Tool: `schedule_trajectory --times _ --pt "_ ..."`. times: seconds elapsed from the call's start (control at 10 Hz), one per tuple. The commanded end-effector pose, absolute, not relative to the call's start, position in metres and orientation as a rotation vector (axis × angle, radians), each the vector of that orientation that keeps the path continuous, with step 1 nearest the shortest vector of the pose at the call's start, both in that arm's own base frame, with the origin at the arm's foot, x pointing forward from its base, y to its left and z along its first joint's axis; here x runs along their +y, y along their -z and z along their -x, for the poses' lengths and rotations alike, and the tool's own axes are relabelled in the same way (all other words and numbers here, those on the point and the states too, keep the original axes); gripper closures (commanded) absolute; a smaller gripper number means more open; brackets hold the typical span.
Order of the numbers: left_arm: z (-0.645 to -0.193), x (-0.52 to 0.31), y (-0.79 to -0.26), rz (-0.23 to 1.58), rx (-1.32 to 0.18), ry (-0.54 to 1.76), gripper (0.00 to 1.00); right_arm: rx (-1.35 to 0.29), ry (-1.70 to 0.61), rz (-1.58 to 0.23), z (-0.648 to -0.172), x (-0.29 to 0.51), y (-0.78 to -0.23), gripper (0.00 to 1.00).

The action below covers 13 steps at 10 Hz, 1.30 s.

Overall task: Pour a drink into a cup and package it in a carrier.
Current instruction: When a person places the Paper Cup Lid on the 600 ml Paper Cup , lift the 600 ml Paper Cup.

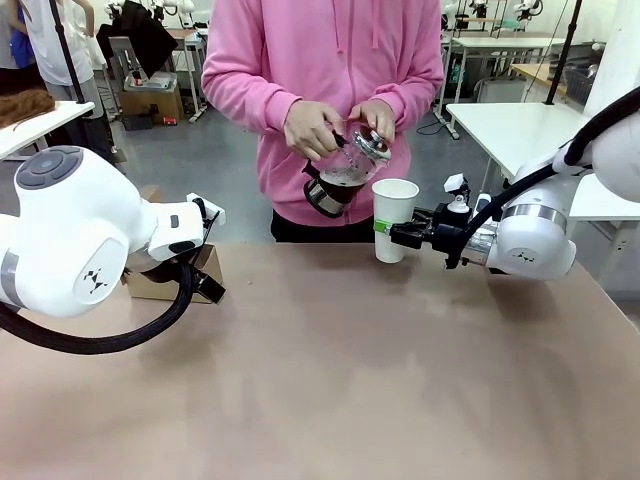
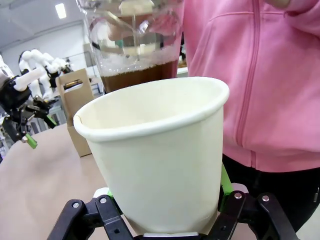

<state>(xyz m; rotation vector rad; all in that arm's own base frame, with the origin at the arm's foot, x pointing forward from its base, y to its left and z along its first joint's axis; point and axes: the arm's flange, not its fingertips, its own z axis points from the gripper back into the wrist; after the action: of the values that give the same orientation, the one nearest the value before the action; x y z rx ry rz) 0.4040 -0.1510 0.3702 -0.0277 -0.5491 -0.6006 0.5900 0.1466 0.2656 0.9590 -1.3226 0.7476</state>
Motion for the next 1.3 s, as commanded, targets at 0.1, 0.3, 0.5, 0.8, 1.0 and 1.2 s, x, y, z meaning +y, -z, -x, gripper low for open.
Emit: schedule_trajectory --times 0.1,0.3,0.5,0.8,1.0,1.2 --pt "-0.4037 -0.1512 -0.3706 0.029 -0.550 0.601 0.00 -1.325 -0.749 -0.959 -0.5902 0.1478 -0.2662 0.20" --pt "-0.4037 -0.1512 -0.3706 0.029 -0.550 0.601 0.00 -1.325 -0.749 -0.959 -0.5902 0.1478 -0.2662 0.20" --pt "-0.4037 -0.1512 -0.3706 0.029 -0.550 0.601 0.00 -1.325 -0.749 -0.959 -0.5902 0.1478 -0.2662 0.20" --pt "-0.4037 -0.1512 -0.3706 0.029 -0.550 0.601 0.00 -1.325 -0.749 -0.959 -0.5902 0.1478 -0.2662 0.20" --pt "-0.4037 -0.1512 -0.3706 0.029 -0.550 0.601 0.00 -1.325 -0.749 -0.959 -0.5902 0.1478 -0.2662 0.20" --pt "-0.4037 -0.1512 -0.3706 0.029 -0.550 0.601 0.00 -1.325 -0.749 -0.959 -0.5902 0.1478 -0.2662 0.20"
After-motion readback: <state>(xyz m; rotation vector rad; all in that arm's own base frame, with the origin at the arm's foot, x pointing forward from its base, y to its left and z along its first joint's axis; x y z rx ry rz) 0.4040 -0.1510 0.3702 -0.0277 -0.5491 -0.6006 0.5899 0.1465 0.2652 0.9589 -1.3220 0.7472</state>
